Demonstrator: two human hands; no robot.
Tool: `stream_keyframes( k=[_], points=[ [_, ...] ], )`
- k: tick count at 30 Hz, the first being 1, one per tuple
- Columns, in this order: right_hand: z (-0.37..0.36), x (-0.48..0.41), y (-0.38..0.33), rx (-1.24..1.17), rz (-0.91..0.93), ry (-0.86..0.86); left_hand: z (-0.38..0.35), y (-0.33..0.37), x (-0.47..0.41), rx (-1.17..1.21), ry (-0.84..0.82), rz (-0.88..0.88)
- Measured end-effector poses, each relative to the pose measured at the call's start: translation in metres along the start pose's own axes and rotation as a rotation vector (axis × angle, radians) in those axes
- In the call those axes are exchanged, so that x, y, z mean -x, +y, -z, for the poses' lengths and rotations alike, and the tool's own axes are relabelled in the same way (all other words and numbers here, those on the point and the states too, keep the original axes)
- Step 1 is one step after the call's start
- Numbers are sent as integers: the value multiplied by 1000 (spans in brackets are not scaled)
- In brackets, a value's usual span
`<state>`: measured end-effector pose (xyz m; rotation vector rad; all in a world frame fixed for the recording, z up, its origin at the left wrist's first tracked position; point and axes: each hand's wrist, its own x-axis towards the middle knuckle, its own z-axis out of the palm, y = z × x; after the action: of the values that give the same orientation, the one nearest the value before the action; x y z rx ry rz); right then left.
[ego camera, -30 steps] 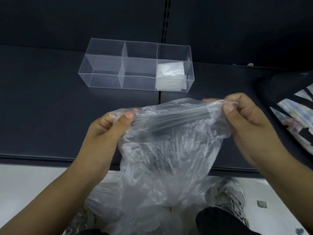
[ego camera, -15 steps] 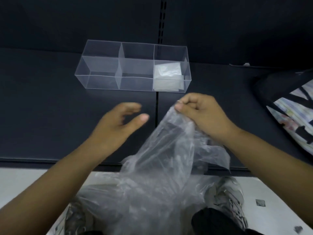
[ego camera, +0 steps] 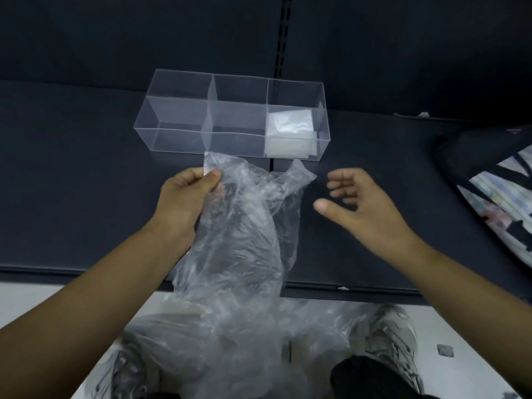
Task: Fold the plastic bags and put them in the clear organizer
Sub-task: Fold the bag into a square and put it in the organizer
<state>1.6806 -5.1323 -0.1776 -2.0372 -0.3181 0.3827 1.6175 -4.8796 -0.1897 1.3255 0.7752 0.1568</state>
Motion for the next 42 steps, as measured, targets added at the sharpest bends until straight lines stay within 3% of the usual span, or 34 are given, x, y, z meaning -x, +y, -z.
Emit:
stream_keyframes(
  k=[9,14,18,23,28,32,36,39,42],
  points=[
    [-27,-40,-13,132,176,238,-1,-3,0,35,48,-56],
    [-3,-51,13,-96,-47,361,4,-3,-14,47,164,-46],
    [25,-61,38,-206,-276,491,13,-7,-32,-120,273,-87],
    [33,-77,52,-210,-319,466,12,-9,-49,-296,288,-149],
    [35,-63,45,-59,-316,439,23,-1,-42,-116,99,128],
    [11,21,21,-142,-250,153,49,-16,1,-75,-7,313],
    [-18,95,12,58,-254,-220,63,-42,58,-93,-131,407],
    [-33,96,16,151,-260,-152,61,-49,76,-104,-214,440],
    [-44,80,21,241,-151,-28,52,-48,75,-90,-194,437]
  ],
)
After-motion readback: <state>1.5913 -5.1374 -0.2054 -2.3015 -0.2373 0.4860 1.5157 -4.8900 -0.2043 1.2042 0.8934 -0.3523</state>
